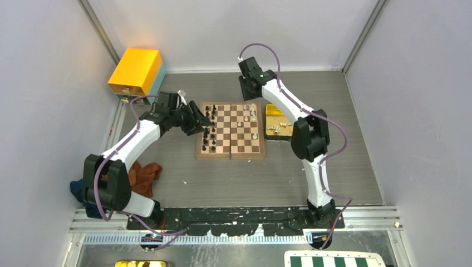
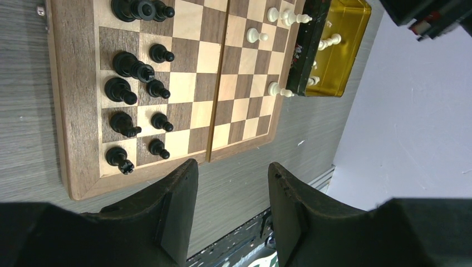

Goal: Set up the chess pieces on the board
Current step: Adjust the chess piece on the chessboard.

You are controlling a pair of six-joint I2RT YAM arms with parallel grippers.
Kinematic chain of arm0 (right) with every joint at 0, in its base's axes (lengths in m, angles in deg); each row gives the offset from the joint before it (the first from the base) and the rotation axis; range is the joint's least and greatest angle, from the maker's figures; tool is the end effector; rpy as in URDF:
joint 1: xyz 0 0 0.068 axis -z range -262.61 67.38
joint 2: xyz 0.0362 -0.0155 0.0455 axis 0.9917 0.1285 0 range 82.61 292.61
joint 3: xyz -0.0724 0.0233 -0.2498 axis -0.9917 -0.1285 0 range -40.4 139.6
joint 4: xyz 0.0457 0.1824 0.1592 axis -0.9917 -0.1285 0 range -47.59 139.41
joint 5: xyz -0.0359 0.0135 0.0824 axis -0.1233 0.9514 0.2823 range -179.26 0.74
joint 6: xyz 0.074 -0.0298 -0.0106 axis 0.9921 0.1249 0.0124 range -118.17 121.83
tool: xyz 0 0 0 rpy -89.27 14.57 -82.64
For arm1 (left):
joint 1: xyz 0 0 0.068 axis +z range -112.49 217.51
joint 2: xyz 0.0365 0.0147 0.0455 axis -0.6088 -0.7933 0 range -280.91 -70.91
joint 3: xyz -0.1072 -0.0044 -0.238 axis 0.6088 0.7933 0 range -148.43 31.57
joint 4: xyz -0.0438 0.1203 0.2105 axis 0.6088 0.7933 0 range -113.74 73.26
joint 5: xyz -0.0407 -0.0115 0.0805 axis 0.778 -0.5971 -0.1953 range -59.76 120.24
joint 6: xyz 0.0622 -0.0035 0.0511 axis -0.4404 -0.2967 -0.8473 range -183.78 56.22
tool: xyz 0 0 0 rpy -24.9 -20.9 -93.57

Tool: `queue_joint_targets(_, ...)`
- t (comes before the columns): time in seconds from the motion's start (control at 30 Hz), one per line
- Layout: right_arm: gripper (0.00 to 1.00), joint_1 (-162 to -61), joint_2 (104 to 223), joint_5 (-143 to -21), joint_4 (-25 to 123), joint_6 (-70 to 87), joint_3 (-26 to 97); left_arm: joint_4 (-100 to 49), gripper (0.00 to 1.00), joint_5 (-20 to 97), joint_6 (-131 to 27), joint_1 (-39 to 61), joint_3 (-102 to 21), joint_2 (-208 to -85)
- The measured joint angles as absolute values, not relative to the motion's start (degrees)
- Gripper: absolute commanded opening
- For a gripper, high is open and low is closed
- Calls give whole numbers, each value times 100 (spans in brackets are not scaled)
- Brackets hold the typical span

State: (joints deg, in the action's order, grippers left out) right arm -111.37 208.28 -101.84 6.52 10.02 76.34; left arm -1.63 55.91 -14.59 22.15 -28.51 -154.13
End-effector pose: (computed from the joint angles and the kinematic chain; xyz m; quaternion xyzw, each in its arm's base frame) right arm 0.4369 0.2225 0.2304 -0.1324 0.9306 0.0048 0.3412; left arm 0.3012 -0.1140 0.2316 -0.1815 0.8872 -0.3719 0.2041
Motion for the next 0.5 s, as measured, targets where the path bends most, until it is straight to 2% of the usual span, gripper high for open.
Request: queue_joint_targets(0.5,37,-11965,20113,-10249,560,1091,6644,-157,50,5525,-1459,2215,-2761,-15140)
